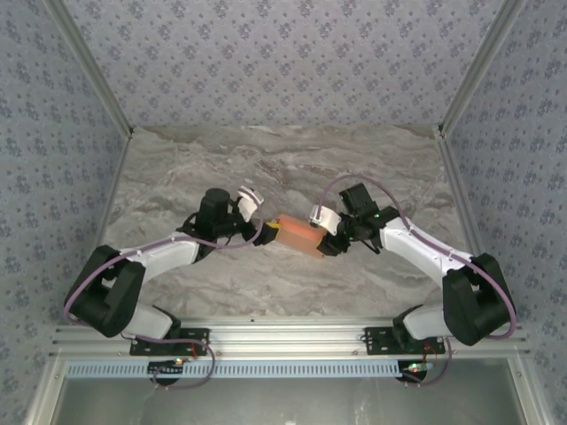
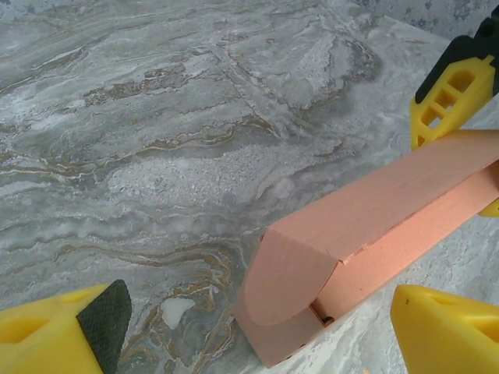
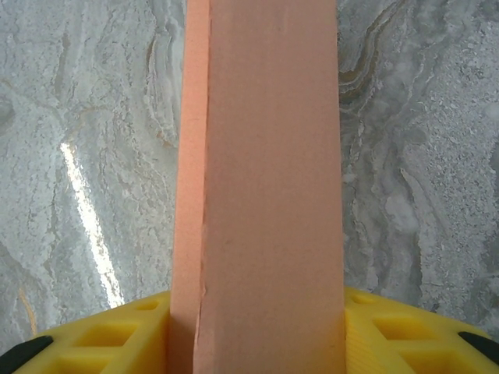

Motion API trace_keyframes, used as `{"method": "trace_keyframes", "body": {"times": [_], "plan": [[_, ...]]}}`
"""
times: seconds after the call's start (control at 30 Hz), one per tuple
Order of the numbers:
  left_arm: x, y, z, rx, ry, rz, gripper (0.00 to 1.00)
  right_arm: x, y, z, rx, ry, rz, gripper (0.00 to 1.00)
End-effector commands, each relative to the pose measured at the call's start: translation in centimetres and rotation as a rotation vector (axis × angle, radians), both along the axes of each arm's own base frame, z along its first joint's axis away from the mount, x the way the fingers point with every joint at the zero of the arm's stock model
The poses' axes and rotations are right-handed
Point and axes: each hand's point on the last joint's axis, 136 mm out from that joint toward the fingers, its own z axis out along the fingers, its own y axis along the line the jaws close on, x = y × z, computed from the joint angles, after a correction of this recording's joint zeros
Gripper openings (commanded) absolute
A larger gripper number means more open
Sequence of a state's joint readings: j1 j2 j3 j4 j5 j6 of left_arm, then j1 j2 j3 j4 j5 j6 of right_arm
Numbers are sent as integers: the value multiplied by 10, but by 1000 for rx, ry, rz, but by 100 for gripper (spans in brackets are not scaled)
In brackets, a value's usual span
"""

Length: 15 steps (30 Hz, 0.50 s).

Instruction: Fold the paper box

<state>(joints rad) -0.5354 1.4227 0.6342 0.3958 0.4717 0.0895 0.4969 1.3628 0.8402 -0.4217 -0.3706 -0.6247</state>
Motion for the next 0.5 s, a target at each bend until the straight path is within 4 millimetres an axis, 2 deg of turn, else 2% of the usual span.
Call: {"method": "trace_keyframes", "body": {"times": [0.0, 0.2, 0.47], "plan": [[7, -2, 13, -48, -3, 23, 87, -7, 4, -3, -1, 28, 12, 50], [21, -7, 15, -62, 14, 52, 84, -7, 8, -6, -24, 23, 18, 51], [24, -12, 18, -60, 34, 47, 73, -8, 12, -9, -35, 24, 1, 50]]}}
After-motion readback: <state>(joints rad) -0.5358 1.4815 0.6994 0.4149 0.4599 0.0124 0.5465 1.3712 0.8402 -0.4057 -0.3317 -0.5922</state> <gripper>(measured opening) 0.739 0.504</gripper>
